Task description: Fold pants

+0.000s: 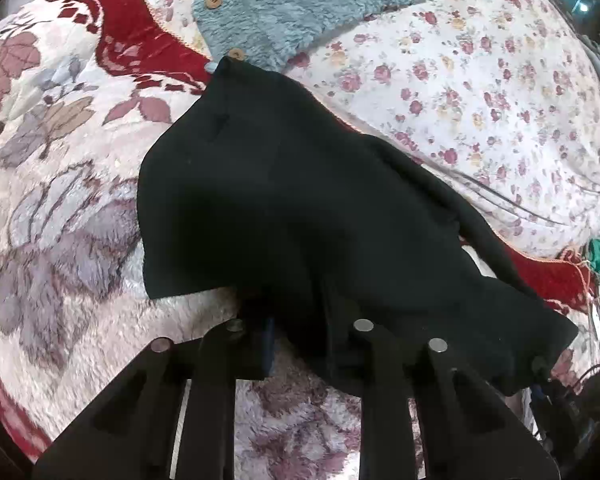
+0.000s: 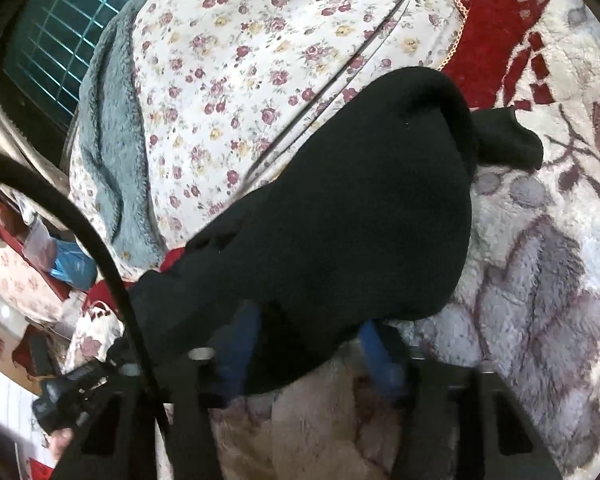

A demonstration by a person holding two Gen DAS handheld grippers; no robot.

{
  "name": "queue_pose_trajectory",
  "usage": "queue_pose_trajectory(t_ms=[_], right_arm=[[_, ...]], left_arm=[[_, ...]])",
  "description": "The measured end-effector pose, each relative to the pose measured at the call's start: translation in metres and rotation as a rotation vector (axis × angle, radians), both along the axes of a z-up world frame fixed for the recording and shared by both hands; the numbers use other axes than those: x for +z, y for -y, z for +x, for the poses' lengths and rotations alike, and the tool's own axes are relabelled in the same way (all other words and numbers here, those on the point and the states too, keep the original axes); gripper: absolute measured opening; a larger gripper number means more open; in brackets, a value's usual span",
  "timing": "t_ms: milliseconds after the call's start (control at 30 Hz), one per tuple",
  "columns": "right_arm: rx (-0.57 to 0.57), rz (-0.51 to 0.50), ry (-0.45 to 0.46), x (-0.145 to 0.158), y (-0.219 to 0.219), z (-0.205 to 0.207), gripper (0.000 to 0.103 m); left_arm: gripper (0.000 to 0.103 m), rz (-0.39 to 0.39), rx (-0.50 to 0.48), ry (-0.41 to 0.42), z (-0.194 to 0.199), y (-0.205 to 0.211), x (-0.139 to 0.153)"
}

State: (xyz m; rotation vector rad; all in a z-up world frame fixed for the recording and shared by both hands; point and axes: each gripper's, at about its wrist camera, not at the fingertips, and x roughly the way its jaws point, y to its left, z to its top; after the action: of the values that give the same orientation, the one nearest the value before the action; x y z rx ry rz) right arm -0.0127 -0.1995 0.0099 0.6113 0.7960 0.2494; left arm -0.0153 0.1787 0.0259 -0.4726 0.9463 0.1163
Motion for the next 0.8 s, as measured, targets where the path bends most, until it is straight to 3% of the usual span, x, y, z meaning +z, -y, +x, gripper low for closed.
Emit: queue_pose_trajectory(t_ms=[133, 433, 600, 700, 800], right_arm=[[0.036, -0.047, 0.024, 0.010, -0.011, -0.006, 0.014], [0.142, -0.074, 0.033, 0.035, -0.045, -0.023, 0.013], [0.205, -0.076, -0.026, 0.020, -0.073, -0.029, 0.013], [0.228, -0.100, -0.095, 0.000, -0.085, -0.022, 0.014], [0.211, -0.034, -0.063, 0.004, -0.067, -0.025, 0.016]], left_arm=[[0.011, 0.037, -0.025, 0.027, -0.004, -0.004, 0.013], [0.011, 0.123, -0.017, 0.090, -0.029, -0.042, 0.051], [0.011, 0.215, 0.024, 0.040, -0.041, -0.061, 0.035], [0.012, 0.277, -0.011, -0.007, -0.044, -0.054, 0.015], [0.017, 0.298, -0.025, 0.002, -0.051, -0.053, 0.015]])
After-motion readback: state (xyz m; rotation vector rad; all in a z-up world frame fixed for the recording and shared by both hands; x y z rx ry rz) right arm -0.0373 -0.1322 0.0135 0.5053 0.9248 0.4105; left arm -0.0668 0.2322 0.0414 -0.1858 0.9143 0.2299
